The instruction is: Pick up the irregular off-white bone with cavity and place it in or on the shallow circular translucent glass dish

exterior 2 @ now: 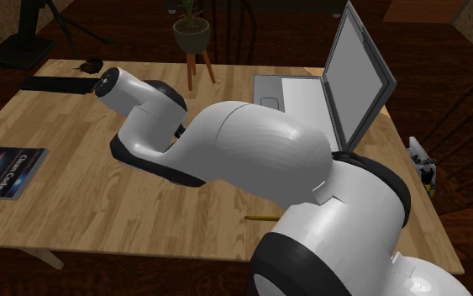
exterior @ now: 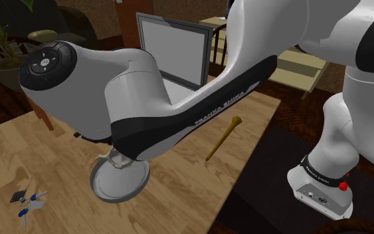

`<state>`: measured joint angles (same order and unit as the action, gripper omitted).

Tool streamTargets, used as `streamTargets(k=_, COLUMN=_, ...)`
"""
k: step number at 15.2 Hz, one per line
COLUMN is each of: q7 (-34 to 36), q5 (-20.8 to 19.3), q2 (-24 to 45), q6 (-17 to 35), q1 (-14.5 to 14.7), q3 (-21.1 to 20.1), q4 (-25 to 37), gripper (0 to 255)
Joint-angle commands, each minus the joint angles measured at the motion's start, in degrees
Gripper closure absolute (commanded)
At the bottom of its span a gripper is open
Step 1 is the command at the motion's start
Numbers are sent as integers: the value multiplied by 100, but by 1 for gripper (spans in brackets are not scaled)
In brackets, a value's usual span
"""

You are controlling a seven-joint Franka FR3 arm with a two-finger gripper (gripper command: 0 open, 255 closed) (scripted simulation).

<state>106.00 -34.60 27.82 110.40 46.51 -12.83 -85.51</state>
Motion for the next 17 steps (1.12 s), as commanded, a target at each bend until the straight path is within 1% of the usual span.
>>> streamTargets(k=1, q7=64, q5=-20, q2=56, q6=14, q1=36, q3=-1, q4=14, gripper=255)
streamTargets(k=15, q7=516, q5=-285, q2=483, q6=749, q1=50, q3=107, q4=-404, gripper=255)
streamTargets(k=17, q7=516, q5=-285, q2=483, q6=749, q1=50, q3=107, q4=-404, gripper=255)
